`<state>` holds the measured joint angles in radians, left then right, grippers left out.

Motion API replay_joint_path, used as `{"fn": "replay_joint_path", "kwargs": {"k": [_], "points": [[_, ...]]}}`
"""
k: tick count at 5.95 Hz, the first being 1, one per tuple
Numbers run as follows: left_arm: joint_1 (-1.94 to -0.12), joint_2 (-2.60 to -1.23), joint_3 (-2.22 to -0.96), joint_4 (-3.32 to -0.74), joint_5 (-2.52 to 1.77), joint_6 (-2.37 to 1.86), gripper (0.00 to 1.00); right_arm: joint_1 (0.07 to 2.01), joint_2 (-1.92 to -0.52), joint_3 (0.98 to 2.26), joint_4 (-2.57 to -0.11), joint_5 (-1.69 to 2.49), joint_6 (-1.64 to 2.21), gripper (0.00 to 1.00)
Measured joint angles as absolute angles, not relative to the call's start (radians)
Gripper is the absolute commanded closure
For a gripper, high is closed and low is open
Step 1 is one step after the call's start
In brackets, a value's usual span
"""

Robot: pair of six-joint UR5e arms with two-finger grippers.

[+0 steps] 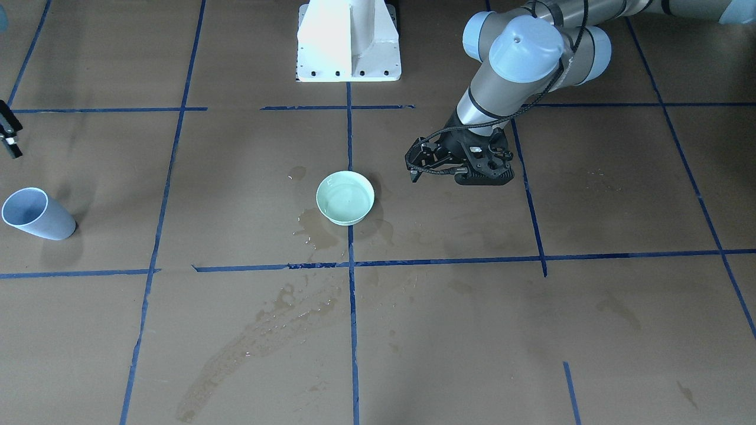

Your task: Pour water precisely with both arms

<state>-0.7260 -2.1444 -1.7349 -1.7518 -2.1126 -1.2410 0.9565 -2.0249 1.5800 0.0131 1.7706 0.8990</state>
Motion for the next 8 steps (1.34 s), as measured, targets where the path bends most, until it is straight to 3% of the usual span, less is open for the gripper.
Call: {"fn": "replay_joint_path", "kwargs": {"k": [3,8], "points": [[-0.704,-2.149,-1.732,-1.751,-2.073,-1.254,0.00,1.358,-1.942,1.578,-0.322,2.217,0.572,0.00],[-0.617,-2.234,-1.681,-1.750,-1.979,-1.379,0.00,1.603,-1.723,1.631,-1.393,2.411,-0.089,0.00]]}}
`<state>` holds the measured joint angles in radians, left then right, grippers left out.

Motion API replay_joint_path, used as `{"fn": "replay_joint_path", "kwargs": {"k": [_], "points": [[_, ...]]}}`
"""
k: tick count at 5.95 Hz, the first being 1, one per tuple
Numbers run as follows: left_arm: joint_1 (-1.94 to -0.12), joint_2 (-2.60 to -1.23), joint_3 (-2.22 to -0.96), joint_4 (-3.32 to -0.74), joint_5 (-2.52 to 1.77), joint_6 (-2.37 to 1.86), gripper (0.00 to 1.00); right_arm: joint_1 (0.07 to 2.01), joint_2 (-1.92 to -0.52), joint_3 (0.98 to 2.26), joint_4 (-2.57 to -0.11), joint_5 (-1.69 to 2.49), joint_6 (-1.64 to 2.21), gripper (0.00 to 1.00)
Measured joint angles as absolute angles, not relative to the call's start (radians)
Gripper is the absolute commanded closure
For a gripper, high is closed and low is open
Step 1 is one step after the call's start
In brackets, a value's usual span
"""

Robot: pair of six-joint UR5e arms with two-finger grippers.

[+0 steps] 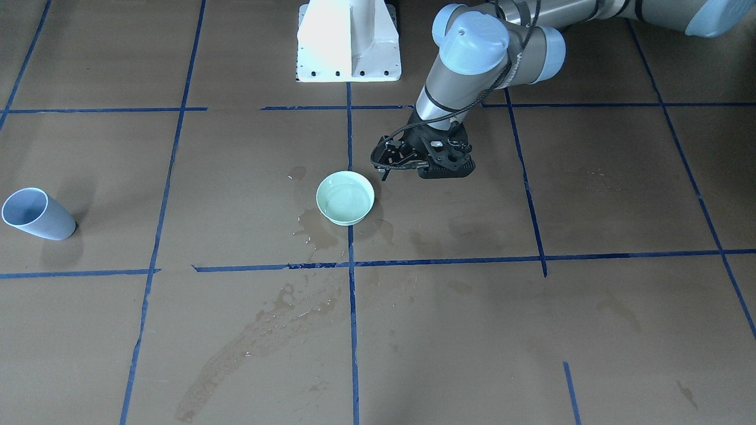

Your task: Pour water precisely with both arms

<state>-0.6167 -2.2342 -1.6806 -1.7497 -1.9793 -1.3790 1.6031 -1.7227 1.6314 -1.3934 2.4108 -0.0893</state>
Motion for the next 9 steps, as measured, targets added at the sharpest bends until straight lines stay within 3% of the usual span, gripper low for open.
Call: {"fn": "replay_joint_path", "kwargs": {"k": [2,5,6,7,8,9], "points": [[-0.564,-2.286,-1.605,-1.759,-1.915,-1.421,0.00,1.611,-1.660,1.668,-1.547,2.350,-0.136,0.00],[-0.524,-2.325,-1.503,-1.791,-1.867,-1.446,0.04,1.609,-1.651,1.673,-1.557,2.341,-0.138,0.00],[-0.511,-2.332,-1.476,-1.801,-1.850,-1.449,0.15,1.609,-1.651,1.674,-1.557,2.341,-0.138,0.00],[-0.503,-2.339,-1.459,-1.804,-1.844,-1.455,0.54,1.609,-1.651,1.674,-1.556,2.341,-0.138,0.00],[-0.497,-2.345,-1.452,-1.805,-1.842,-1.466,0.85,1.609,-1.651,1.674,-1.556,2.341,-0.138,0.00],[-0.495,-2.348,-1.450,-1.805,-1.841,-1.474,0.94,1.609,-1.651,1.674,-1.555,2.340,-0.138,0.00]]}}
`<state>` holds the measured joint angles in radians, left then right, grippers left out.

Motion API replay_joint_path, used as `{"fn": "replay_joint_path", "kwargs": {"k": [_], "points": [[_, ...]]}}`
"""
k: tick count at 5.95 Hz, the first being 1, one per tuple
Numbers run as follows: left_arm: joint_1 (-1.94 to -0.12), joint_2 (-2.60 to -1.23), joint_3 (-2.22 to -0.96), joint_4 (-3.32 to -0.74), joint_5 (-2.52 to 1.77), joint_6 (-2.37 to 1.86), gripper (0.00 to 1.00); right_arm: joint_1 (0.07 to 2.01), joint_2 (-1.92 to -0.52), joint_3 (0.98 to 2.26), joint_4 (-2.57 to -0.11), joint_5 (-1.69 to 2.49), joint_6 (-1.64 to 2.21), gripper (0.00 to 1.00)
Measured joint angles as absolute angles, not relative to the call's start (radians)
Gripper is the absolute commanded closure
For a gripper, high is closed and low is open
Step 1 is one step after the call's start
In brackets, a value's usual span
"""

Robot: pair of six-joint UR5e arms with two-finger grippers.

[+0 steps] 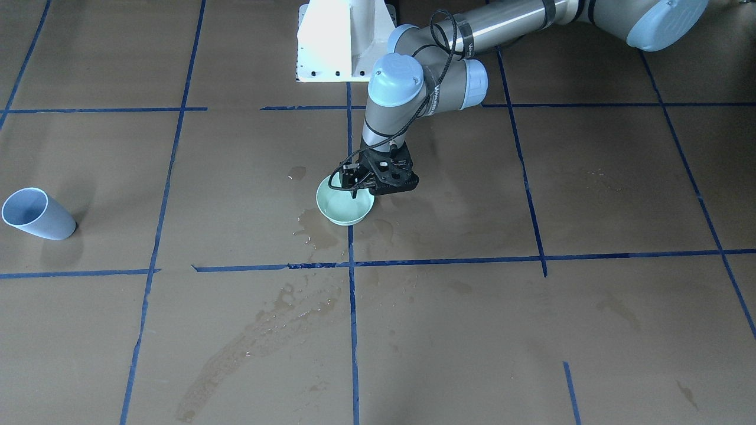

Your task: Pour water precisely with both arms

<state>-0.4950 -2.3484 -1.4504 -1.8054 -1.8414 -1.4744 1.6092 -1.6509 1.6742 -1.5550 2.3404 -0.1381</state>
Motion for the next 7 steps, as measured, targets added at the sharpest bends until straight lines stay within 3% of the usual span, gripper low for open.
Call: {"fn": "replay_joint_path", "kwargs": {"k": [2,7], "points": [[-0.495,-2.351,-1.450,-1.806,-1.842,-1.475,1.00,1.609,-1.651,1.675,-1.554,2.340,-0.138,0.00],[-0.612,-2.328,-1.513,-1.801,-2.009,-1.414,1.00,1.607,-1.651,1.679,-1.553,2.339,-0.123,0.00]]}}
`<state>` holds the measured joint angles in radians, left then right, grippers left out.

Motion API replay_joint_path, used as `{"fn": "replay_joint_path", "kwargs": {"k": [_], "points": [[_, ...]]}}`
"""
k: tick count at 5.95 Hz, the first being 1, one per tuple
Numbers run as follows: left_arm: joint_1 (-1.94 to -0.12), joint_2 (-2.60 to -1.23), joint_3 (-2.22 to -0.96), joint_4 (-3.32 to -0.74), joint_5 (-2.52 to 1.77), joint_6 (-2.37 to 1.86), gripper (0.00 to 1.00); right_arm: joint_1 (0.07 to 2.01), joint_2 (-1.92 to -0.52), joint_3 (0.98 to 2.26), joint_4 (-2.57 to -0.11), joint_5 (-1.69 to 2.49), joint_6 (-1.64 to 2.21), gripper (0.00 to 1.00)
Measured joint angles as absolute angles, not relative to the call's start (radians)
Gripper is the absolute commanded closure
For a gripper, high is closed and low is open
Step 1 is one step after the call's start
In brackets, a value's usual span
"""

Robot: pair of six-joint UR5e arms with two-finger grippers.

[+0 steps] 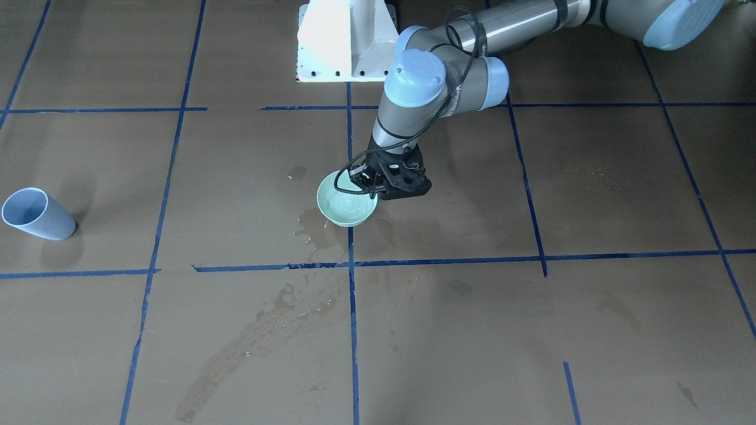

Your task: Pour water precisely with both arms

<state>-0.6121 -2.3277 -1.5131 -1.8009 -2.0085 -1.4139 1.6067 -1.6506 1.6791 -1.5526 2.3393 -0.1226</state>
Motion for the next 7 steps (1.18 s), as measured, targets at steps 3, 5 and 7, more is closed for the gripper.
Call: {"fn": "replay_joint_path", "kwargs": {"k": [3,5,7], "points": [[-0.830,-2.172,-1.605,-1.800,-2.229,-1.176,1.00,1.605,-1.651,1.681,-1.552,2.340,-0.121,0.00],[-0.989,-2.062,-1.614,-1.799,-2.357,-0.945,1.00,1.604,-1.651,1.681,-1.551,2.341,-0.121,0.00],[-1.121,-1.942,-1.615,-1.801,-2.437,-0.739,1.00,1.603,-1.651,1.681,-1.551,2.350,-0.121,0.00]]}}
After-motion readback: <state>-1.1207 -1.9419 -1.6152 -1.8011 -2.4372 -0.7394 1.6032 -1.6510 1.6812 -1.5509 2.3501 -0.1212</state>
